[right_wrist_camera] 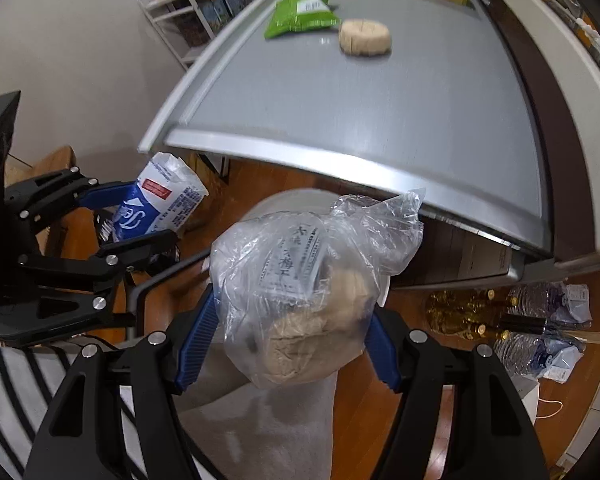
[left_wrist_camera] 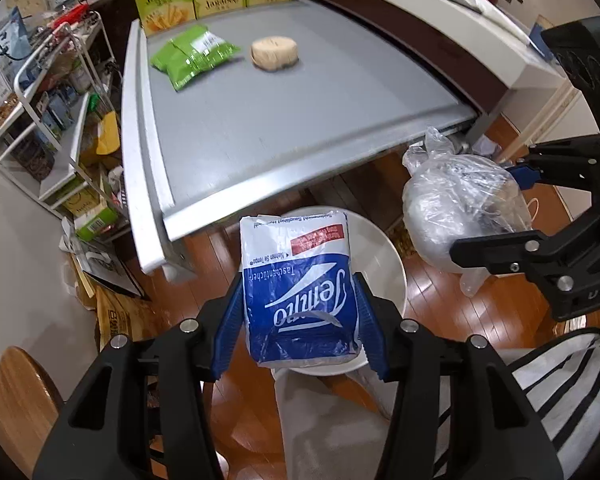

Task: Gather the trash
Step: 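Carry the wrapped bread and tissue pack over the white bin with both grippers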

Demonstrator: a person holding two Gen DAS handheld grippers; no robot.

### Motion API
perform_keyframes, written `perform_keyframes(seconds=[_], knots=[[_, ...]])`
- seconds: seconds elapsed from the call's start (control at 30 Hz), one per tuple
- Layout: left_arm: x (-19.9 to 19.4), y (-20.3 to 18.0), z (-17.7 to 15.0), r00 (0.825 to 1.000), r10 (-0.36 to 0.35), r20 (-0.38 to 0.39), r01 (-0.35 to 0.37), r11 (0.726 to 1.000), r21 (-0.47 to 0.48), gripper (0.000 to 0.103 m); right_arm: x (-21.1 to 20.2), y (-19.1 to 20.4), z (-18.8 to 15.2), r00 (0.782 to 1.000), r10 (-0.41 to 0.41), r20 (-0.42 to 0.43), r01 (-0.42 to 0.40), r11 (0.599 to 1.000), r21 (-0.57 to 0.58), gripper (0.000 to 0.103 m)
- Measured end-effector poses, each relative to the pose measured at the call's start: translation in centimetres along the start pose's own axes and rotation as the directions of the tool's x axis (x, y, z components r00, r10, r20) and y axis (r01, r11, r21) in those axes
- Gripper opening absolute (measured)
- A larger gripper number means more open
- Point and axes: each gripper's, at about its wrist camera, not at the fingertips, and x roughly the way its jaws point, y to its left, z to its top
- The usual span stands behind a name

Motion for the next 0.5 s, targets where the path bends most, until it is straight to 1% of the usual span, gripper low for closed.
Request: perform_keyframes(seconds=[0.2, 0.37, 0.5], knots=[[2.0, -0.1, -1.1, 0.998, -0.018, -0.059, 0.018, 1.0, 0.008, 0.053, 2.6, 0.0, -0.8, 0.999, -0.01, -0.05, 0.01, 1.0, 0.001, 0.066], [3.5, -0.1, -1.6, 0.996, -0.02, -0.092, 0.021, 1.0, 0.009, 0.053, 4.8, -0.2, -0.7, 0.996, -0.022, -0.087, 0.024, 1.0, 0.018, 0.066], [4.6, -0.1, -1.8, 0.994, -0.017, -0.111, 0.017, 1.0, 0.005, 0.053, 5.8, 0.0, -0.7, 0.995, -0.029, -0.098, 0.032, 0.999, 0.024, 0.065]])
